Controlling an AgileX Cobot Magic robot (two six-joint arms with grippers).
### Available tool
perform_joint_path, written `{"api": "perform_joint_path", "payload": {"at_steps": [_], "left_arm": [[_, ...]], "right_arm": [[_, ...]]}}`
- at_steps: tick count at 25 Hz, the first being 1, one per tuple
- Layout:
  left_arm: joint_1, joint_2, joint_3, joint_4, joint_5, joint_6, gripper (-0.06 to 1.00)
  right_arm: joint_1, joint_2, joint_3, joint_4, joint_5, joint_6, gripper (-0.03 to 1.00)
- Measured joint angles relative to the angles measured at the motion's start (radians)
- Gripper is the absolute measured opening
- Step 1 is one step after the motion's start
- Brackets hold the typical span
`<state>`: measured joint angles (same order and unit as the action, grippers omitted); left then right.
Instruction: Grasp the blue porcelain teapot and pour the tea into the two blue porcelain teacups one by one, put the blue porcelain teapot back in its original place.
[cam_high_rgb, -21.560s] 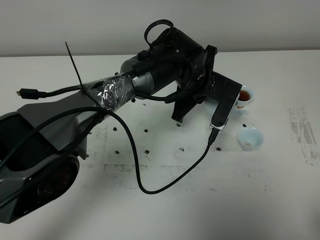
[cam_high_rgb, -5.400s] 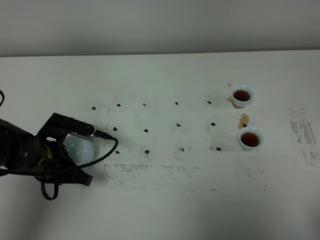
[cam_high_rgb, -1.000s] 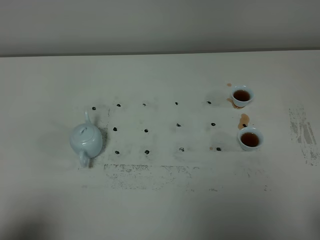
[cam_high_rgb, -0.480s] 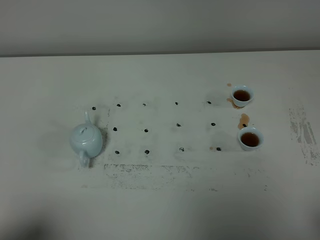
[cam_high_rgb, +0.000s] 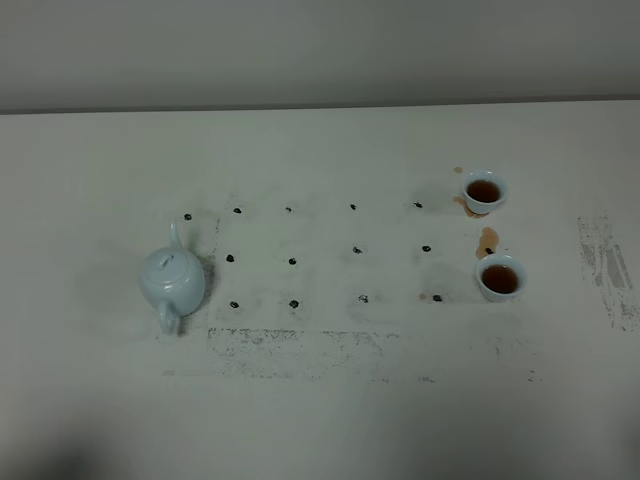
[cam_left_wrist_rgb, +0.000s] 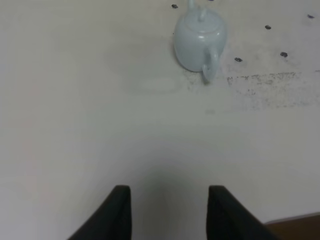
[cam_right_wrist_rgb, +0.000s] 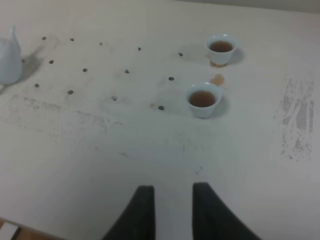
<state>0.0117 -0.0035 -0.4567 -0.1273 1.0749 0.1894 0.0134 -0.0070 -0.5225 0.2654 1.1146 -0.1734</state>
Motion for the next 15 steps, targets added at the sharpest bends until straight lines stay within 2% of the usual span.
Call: {"api": "perform_joint_path", "payload": {"at_steps": [15], "left_arm": [[0.0,0.0,0.0,0.0,0.0,0.0,0.38]], "right_arm": [[0.0,0.0,0.0,0.0,0.0,0.0,0.22]]}}
